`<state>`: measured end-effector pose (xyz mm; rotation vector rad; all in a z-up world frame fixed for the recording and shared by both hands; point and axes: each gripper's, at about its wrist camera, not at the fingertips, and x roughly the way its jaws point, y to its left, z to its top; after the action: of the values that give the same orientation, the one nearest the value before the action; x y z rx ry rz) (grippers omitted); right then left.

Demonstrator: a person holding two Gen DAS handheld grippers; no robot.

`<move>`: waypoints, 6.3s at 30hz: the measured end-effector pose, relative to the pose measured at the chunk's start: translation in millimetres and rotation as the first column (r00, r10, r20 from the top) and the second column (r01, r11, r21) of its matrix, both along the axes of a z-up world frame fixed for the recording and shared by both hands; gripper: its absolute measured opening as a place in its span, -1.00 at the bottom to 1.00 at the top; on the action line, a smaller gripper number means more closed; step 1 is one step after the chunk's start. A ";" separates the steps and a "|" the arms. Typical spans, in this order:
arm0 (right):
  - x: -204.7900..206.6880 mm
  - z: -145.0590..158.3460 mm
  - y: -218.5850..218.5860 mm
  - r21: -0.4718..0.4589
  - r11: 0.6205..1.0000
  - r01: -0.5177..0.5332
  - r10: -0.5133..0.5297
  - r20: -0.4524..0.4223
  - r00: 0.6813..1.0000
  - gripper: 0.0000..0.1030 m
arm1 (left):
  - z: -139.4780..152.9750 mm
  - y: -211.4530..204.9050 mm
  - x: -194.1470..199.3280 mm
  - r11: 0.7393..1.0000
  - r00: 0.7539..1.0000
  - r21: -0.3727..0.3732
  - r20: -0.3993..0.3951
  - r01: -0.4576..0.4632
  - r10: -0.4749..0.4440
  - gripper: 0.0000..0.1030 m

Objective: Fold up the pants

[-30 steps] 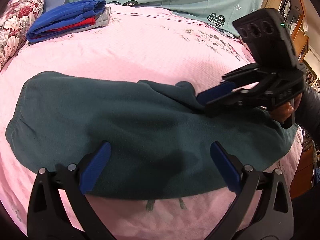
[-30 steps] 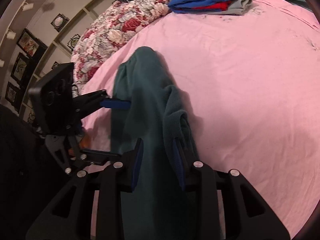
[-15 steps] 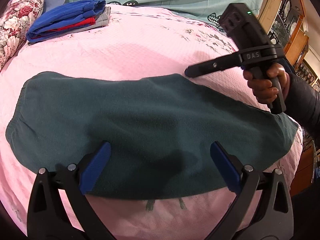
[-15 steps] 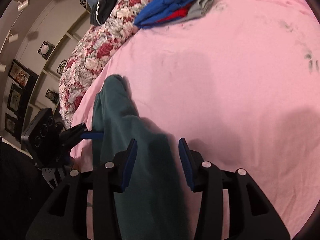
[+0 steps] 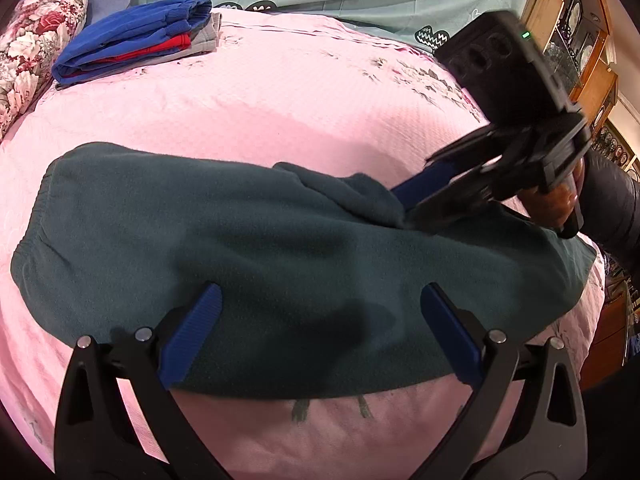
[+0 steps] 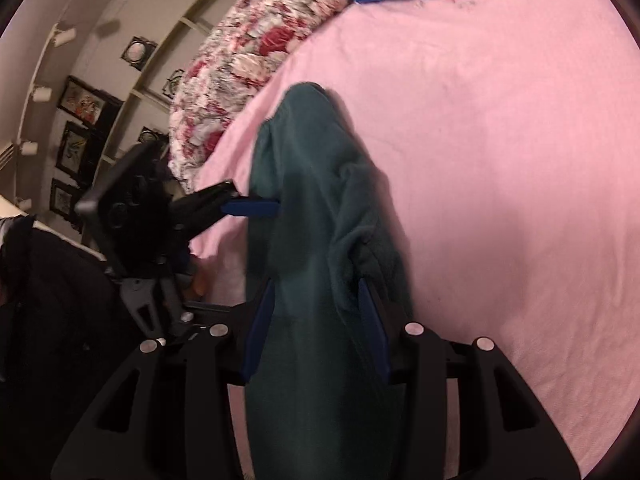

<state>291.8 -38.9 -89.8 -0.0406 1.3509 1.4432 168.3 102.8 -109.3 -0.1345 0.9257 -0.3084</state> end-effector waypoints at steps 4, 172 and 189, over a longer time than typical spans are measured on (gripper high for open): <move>2.0 -8.2 -0.4 0.019 0.998 0.060 -0.059 -0.064 0.996 -0.14 | 0.4 0.4 -0.5 1.000 1.000 -0.004 -0.001 0.000 0.000 0.96; -171.8 43.5 -274.7 0.107 0.318 0.942 -0.927 0.241 0.286 -0.45 | 47.0 -157.2 -40.0 0.912 0.912 -0.040 0.062 0.407 -0.405 0.58; -121.0 -8.5 -292.2 0.017 0.373 0.928 -0.925 0.081 0.371 -0.71 | 9.8 -271.2 -76.0 0.786 0.787 -0.053 0.064 0.616 -0.613 0.58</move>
<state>170.7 -331.2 -98.3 0.5822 1.0023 0.3995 92.4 -168.4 -99.5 0.1194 0.8958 -0.9549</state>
